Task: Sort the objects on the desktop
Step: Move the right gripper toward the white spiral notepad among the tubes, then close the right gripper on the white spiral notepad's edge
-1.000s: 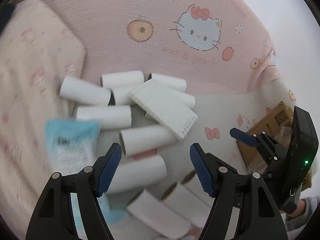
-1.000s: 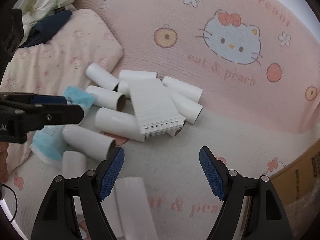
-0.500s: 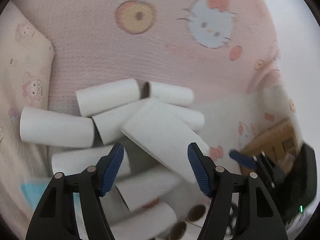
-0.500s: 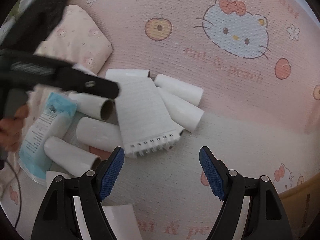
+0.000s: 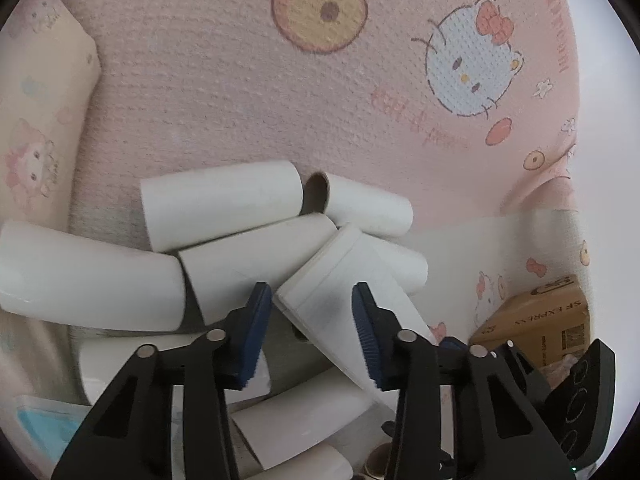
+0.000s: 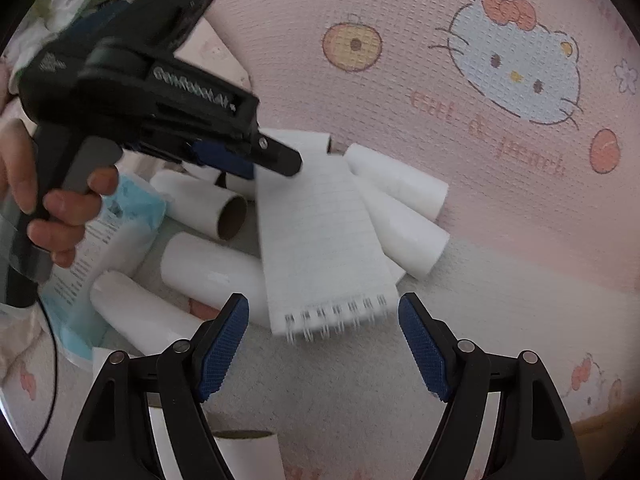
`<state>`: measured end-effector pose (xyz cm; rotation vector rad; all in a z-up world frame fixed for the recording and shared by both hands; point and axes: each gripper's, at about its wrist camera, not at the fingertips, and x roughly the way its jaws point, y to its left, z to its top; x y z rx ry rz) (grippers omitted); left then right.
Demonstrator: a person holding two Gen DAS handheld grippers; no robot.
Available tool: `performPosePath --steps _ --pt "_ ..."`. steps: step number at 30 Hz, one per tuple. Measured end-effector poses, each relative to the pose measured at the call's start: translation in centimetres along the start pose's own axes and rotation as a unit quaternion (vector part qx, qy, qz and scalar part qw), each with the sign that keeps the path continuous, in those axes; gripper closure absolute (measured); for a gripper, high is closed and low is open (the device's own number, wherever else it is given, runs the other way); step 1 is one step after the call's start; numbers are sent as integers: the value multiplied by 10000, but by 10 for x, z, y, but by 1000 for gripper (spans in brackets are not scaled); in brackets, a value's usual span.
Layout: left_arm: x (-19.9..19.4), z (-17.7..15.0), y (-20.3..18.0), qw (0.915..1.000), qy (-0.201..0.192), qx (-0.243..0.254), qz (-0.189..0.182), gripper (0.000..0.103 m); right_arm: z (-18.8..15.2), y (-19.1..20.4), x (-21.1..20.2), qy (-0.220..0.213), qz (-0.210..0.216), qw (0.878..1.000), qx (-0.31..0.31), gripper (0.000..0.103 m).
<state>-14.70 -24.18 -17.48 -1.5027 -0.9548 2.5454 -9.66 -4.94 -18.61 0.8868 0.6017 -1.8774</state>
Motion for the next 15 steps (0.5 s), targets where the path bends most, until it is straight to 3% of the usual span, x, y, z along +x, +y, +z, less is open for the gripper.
performPosePath --steps 3,9,11,15 --pt "5 -2 1 9998 122 -104 -90 61 1 -5 4 92 227 9997 74 27" --pt "2 -13 -3 9999 114 -45 -90 62 -3 -6 1 244 245 9993 -131 49" --pt "-2 -17 -5 10000 53 -49 -39 69 -4 -3 0 289 194 9991 -236 51" --pt "-9 -25 -11 9997 113 84 -181 73 -10 -5 -3 386 214 9989 -175 51"
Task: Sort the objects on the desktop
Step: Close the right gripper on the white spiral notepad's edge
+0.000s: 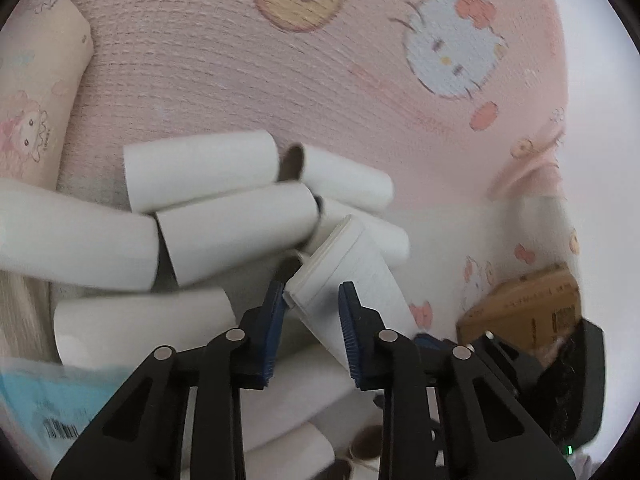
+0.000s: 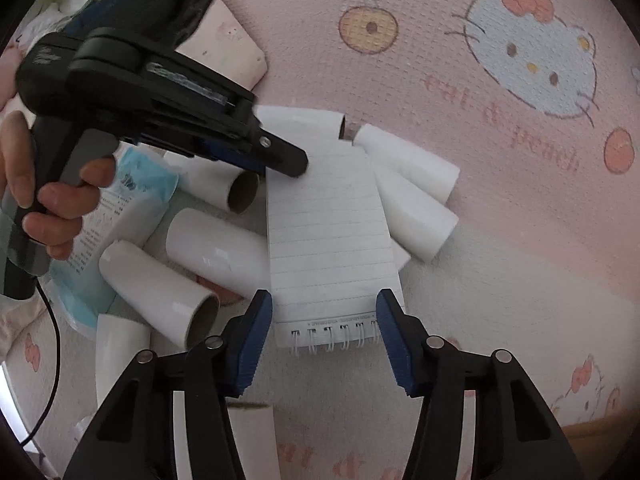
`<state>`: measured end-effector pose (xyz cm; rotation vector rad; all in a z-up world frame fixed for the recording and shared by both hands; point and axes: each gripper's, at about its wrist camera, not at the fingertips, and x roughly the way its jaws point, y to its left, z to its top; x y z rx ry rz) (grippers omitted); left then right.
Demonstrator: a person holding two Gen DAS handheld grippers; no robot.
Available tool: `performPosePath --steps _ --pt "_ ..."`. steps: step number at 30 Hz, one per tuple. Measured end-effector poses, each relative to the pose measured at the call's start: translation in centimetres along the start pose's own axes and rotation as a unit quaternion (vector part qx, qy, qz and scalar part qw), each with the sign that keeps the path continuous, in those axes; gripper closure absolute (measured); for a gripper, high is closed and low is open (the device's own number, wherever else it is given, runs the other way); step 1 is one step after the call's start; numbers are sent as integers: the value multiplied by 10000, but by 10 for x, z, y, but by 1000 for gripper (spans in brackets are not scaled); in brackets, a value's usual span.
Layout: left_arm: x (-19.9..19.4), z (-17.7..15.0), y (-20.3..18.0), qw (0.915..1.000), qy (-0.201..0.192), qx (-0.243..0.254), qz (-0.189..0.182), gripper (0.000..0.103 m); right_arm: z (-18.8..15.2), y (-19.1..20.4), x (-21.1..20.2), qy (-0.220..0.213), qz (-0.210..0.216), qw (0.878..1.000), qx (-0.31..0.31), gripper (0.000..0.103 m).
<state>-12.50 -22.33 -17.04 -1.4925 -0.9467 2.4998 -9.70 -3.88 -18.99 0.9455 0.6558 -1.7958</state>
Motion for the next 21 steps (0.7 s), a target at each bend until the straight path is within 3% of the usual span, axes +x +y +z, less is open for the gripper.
performPosePath --steps 6,11,15,21 --pt "5 -26 -16 9986 371 370 -74 73 -22 -9 -2 201 154 9989 403 51" --pt "6 -35 -23 9974 319 643 80 73 -33 -26 -10 110 325 9944 1000 51" --pt "7 -29 -18 9985 278 445 155 73 -41 -54 -12 219 532 9798 1916 50" --pt "6 -28 -8 9997 207 145 49 73 -64 -78 -10 451 999 9462 3043 50"
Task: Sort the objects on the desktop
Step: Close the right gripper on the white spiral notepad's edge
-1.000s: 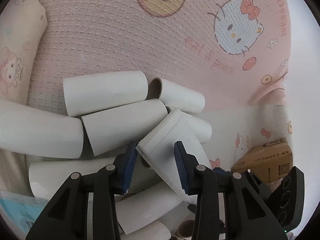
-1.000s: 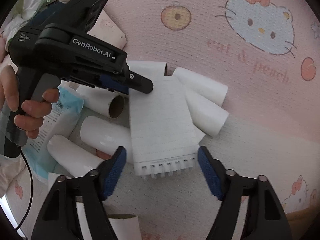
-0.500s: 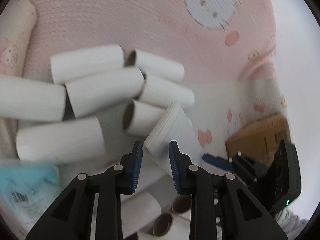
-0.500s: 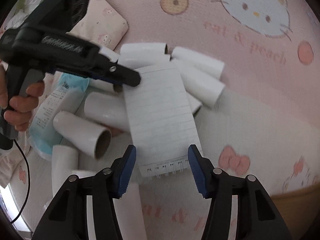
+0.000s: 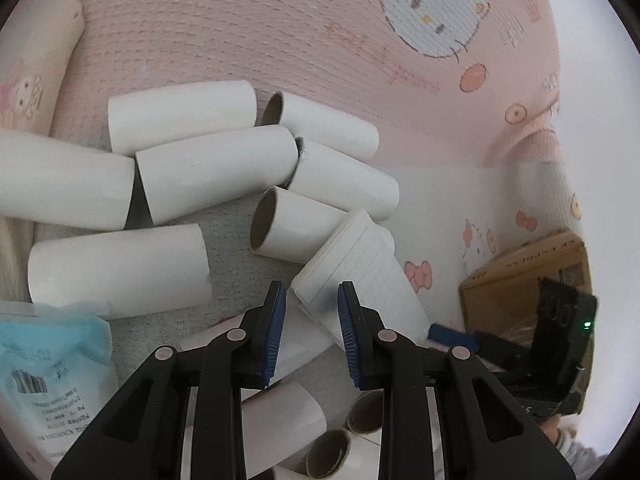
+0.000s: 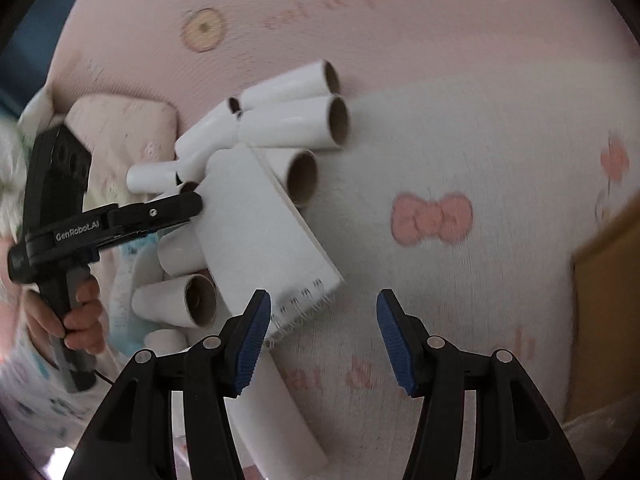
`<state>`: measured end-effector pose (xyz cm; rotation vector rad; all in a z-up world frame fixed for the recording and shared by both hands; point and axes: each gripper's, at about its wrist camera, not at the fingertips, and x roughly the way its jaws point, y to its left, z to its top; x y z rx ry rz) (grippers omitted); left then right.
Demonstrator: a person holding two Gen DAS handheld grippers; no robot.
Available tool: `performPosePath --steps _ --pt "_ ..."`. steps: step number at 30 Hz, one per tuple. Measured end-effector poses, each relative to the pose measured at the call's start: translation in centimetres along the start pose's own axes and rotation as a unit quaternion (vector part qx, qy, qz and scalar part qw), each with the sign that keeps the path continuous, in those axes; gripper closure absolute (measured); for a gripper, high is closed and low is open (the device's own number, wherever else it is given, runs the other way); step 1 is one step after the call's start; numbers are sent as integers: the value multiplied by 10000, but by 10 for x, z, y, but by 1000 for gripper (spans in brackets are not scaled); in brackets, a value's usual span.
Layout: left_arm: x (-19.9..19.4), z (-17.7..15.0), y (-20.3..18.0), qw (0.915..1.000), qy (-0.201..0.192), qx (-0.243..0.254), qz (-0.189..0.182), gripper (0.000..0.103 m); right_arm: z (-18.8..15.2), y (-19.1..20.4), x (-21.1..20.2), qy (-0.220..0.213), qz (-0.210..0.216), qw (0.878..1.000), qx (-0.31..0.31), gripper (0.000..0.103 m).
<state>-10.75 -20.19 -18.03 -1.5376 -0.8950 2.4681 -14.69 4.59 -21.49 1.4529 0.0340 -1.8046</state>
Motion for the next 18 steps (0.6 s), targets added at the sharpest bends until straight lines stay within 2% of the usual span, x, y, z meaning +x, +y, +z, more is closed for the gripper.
performPosePath --steps 3,6,8,9,11,12,14,18 --pt "0 -1 -1 10000 -40 18 1 73 -4 -5 4 138 18 9994 321 50" --pt "0 -2 -2 10000 -80 50 0 73 -5 -9 7 118 363 9970 668 51" --pt "0 -2 -2 10000 -88 16 -35 72 -6 -9 14 268 515 9949 829 57" --pt "0 -2 -1 10000 -90 25 -34 72 -6 -8 17 299 585 9940 879 65" --pt "0 -3 -3 10000 -78 56 -4 72 -6 -6 20 210 680 9933 912 69" --pt "0 -2 -5 9999 -51 124 29 72 -6 -3 18 129 690 9937 871 73" --pt "0 -1 -8 9997 64 250 30 72 -3 0 19 53 580 9950 809 74" --pt "-1 6 -8 9991 362 202 11 72 2 -3 16 7 652 9944 834 74"
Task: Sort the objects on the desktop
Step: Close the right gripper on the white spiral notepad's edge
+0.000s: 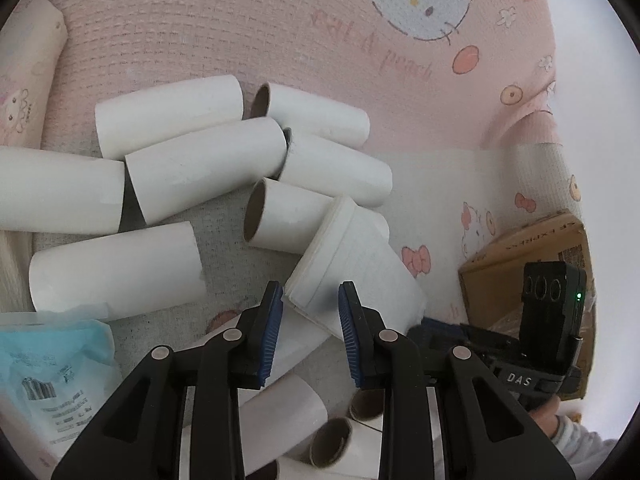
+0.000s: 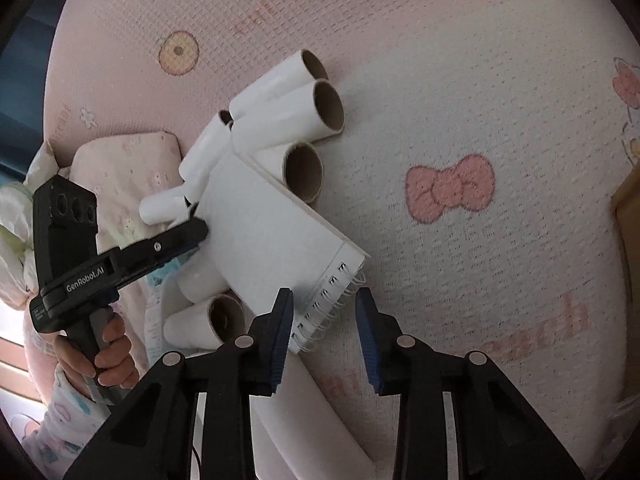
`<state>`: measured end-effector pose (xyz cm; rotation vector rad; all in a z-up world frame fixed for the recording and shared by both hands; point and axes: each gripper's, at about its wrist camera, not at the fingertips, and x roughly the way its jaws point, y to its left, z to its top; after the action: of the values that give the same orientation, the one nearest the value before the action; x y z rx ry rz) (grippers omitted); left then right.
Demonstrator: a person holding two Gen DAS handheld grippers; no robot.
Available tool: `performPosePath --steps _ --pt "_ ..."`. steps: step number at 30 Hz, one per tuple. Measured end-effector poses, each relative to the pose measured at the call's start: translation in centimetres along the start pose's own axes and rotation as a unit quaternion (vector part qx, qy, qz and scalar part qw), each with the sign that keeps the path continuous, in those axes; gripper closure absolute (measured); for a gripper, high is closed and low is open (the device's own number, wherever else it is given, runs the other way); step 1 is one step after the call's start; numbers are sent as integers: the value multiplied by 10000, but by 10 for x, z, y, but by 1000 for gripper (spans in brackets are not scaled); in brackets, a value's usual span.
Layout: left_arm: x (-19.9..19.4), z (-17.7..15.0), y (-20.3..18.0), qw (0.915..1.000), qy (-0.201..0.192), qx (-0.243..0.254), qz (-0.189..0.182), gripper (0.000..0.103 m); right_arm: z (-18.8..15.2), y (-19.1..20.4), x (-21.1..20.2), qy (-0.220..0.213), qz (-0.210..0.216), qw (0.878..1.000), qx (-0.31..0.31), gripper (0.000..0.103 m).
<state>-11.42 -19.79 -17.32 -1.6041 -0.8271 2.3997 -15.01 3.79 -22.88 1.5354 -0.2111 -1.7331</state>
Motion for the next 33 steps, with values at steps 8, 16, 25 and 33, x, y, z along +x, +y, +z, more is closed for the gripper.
performPosePath --steps 8,16,25,33 --pt "1 27 1 10000 3 -95 9 54 11 3 -10 -147 -21 9997 -214 74" --pt "17 15 -21 9955 556 734 238 54 13 11 2 -122 -404 9973 -598 74" --pt "20 9 -39 9892 513 1293 453 80 12 25 10 -175 -800 9906 -1094 73" --pt "16 8 -34 9896 362 1345 360 80 6 1 -2 23 -427 9987 -294 64"
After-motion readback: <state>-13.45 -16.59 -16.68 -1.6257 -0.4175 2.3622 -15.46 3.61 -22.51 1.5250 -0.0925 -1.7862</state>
